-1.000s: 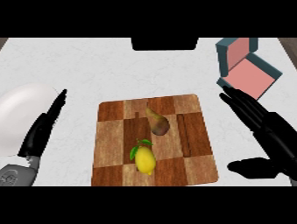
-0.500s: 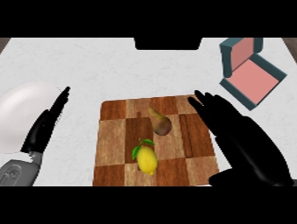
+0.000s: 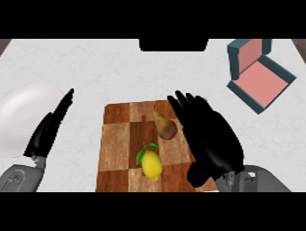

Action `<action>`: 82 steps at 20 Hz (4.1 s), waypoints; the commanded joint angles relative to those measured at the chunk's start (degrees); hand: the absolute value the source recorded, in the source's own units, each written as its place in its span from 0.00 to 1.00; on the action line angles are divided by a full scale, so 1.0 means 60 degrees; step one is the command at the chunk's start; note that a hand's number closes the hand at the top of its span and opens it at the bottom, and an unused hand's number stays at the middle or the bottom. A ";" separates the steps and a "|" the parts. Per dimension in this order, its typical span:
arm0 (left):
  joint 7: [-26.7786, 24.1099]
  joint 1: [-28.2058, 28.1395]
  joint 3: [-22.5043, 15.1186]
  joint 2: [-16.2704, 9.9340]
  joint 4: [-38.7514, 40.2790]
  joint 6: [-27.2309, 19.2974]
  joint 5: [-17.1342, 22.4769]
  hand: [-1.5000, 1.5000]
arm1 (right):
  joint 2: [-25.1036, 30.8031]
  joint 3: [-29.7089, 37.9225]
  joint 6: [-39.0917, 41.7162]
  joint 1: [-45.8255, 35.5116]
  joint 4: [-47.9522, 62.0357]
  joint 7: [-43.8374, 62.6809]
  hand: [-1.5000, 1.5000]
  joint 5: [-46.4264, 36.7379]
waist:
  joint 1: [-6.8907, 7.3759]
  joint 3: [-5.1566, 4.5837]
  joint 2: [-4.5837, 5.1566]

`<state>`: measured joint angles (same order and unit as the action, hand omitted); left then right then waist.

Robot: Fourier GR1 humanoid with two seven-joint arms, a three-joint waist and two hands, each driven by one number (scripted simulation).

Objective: Pick the pear from the cutting board and place it in the cardboard box

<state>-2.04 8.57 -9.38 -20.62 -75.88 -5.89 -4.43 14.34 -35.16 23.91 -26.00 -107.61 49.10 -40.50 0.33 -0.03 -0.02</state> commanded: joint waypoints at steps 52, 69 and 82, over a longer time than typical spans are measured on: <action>-0.0287 -0.0589 0.1701 0.1340 -0.0331 0.1306 -0.1788 0.50 | -0.2388 0.0577 -0.2515 -0.0632 0.7186 -0.3784 0.00 -0.2448 | -0.0029 0.0006 -0.0002; 0.0025 0.0374 0.1976 0.1329 0.0253 0.1580 -0.1850 0.50 | -0.2389 -0.0189 -0.5219 -0.1942 0.7939 -0.3724 1.00 -0.4410 | -0.0030 0.0004 0.0005; -0.0086 0.0471 0.1533 0.1615 -0.0168 0.1673 -0.1944 0.50 | -0.1450 0.4558 -0.4391 -0.5897 1.1580 0.1697 1.00 -0.4317 | 0.0741 -0.0014 0.0328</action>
<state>-2.48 10.03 0.81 -11.69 -76.99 3.92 -15.81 4.12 -13.45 -3.55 -53.23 -44.47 50.00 -65.62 3.42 -0.11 1.51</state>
